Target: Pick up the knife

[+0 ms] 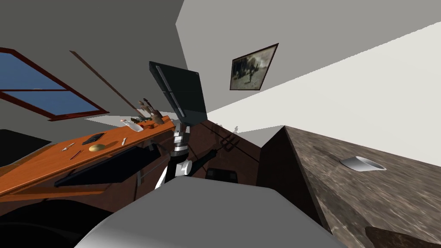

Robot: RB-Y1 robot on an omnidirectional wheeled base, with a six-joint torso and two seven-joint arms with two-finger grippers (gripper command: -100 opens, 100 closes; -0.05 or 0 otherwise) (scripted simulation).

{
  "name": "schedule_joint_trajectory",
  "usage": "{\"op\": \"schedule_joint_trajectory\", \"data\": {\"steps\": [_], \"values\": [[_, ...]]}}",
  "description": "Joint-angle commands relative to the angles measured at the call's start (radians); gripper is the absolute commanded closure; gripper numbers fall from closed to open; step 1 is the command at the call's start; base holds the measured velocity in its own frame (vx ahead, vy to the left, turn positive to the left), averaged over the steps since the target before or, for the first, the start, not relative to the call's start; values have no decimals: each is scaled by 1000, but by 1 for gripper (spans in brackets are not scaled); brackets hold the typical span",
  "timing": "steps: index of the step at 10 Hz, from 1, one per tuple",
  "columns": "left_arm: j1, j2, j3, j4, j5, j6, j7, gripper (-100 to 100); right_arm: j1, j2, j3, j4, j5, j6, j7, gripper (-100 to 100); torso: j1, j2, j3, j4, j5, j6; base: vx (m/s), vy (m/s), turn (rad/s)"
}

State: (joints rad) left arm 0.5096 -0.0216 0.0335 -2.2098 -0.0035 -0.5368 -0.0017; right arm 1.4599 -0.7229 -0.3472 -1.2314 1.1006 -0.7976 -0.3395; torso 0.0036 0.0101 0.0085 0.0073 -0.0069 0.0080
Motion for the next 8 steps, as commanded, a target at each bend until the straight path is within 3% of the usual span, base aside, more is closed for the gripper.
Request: {"op": "schedule_joint_trajectory", "data": {"steps": [1,2,5,6,8], "values": [[0,0,0,0,0,0,0,0,0,-1,-1,-2,3,0,-31,-100,0,0,0,0,0,0,0,18,-28],[0,0,0,0,0,0,0,0,-50,-32,-35,39,52,-38,-70,-100,-3,-3,-2,-1,-1,0,-96,102,207],[0,0,0,0,0,0,0,0,-55,-32,-35,39,55,-38,-120,-100,-1,0,0,0,0,-1,-62,67,33],[0,0,0,0,0,0,0,0,-104,-62,-69,80,105,-76,-161,-100,-4,-3,-2,0,-1,-1,-72,113,192],[0,0,0,0,0,0,0,0,-110,-62,-69,80,107,-76,-209,-100,2,1,0,0,0,-1,-84,96,65]]}}
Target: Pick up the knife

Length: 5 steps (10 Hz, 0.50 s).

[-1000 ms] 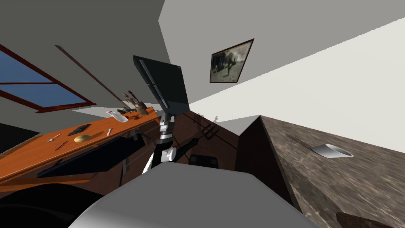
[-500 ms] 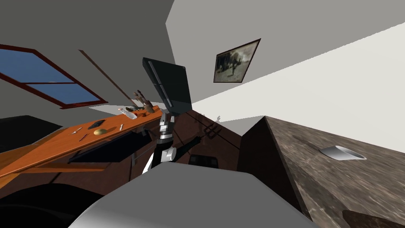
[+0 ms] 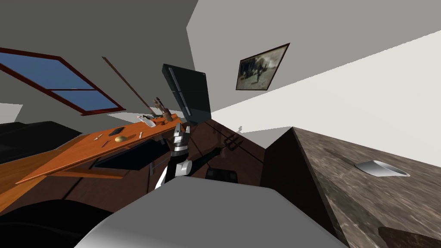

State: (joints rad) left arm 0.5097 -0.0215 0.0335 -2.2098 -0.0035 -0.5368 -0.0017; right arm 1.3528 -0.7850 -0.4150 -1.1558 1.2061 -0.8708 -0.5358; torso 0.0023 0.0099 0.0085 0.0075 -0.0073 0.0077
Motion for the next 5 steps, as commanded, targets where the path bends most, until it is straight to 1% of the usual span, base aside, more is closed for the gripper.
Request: {"op": "schedule_joint_trajectory", "data": {"steps": [1,2,3,4,5], "values": [[0,0,0,0,0,0,0,0,-50,-31,-35,45,50,-40,-50,-100,0,0,0,0,0,0,-124,135,255],[0,0,0,0,0,0,0,0,-58,-31,-35,45,54,-40,-74,-100,3,2,1,0,0,-2,-120,137,100],[0,0,0,0,0,0,0,0,-58,-31,-35,45,54,-40,-101,-100,4,3,2,1,1,0,-49,57,-63],[0,0,0,0,0,0,0,0,-107,-62,-69,86,101,-78,-127,-100,0,0,0,0,0,0,-104,122,206],[0,0,0,0,0,0,0,0,-114,-62,-69,86,106,-78,-139,-100,2,1,1,0,0,-2,-99,130,128]]}}
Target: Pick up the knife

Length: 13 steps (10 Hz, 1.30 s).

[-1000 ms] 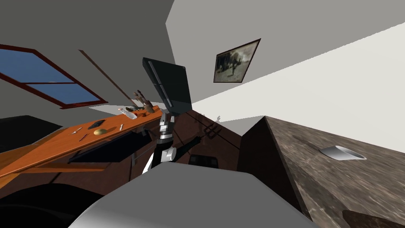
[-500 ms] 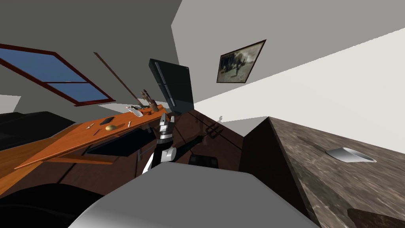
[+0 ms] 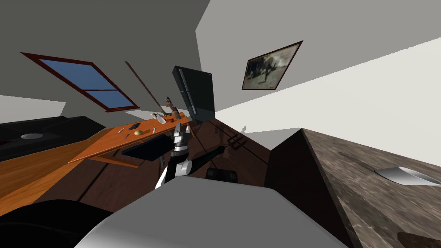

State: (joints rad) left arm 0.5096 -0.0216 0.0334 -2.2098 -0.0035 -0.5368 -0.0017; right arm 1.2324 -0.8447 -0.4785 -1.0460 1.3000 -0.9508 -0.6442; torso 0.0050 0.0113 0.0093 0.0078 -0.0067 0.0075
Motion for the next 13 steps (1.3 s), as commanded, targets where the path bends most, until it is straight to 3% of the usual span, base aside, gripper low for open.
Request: {"op": "schedule_joint_trajectory", "data": {"steps": [1,2,3,6,7,8,12,13], "values": [[0,0,0,0,0,0,0,0,7,-2,-5,-23,12,2,-50,-100,0,0,0,0,0,0,-41,57,-22],[0,0,0,0,0,0,0,0,7,-2,-5,-23,12,2,-78,-100,-3,-2,-1,0,-1,0,-10,8,-23],[0,0,0,0,0,0,0,0,-45,-32,-39,18,62,-36,-107,-100,-6,-4,-2,-1,-1,0,-94,108,236],[0,0,0,0,0,0,0,0,-49,-32,-39,18,65,-36,-170,-100,-3,-2,-1,0,0,1,-51,73,22],[0,0,0,0,0,0,0,0,-49,-32,-39,19,64,-36,-156,-100,-6,-4,-2,-1,-1,0,0,0,0],[0,0,0,0,0,0,0,0,-48,-32,-39,18,64,-36,-161,100,-8,-5,-3,-1,-2,0,0,0,0],[0,0,0,0,0,0,0,0,-48,-32,-40,19,63,-38,-161,100,-9,-7,-4,-1,-4,-1,-1,-2,-3],[0,0,0,0,0,0,0,0,-48,-32,-40,19,63,-39,-161,0,-9,-7,-4,-2,-4,-1,0,0,0]]}}
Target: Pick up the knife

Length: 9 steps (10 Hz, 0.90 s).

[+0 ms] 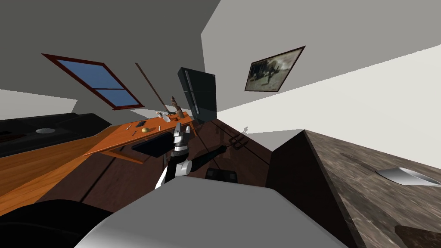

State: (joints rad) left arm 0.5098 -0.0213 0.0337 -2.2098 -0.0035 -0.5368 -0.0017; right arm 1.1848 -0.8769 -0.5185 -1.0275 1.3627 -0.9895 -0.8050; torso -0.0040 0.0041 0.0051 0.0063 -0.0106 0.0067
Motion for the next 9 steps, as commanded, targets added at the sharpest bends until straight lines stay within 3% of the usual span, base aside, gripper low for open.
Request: {"op": "schedule_joint_trajectory", "data": {"steps": [1,3,4,6,7,9], "values": [[0,0,0,0,0,0,0,0,50,30,34,-42,-50,41,50,100,0,0,0,0,0,0,118,-118,-172],[0,0,0,0,0,0,0,0,54,30,34,-42,-50,41,79,100,-10,-6,-3,-1,-3,1,96,-134,-68],[0,0,0,0,0,0,0,0,98,61,68,-83,-98,79,119,100,-9,-4,-2,-1,-3,0,104,-132,-178],[0,0,0,0,0,0,0,0,110,61,68,-83,-103,79,168,100,-9,-4,-2,-1,-4,1,76,-88,-61],[0,0,0,0,0,0,0,0,164,92,102,-124,-151,116,203,100,-7,-2,-1,0,-4,0,73,-128,-156],[0,0,0,0,0,0,0,0,165,92,102,-124,-155,116,257,100,-12,-2,-1,0,-5,0,78,-101,-72]]}}
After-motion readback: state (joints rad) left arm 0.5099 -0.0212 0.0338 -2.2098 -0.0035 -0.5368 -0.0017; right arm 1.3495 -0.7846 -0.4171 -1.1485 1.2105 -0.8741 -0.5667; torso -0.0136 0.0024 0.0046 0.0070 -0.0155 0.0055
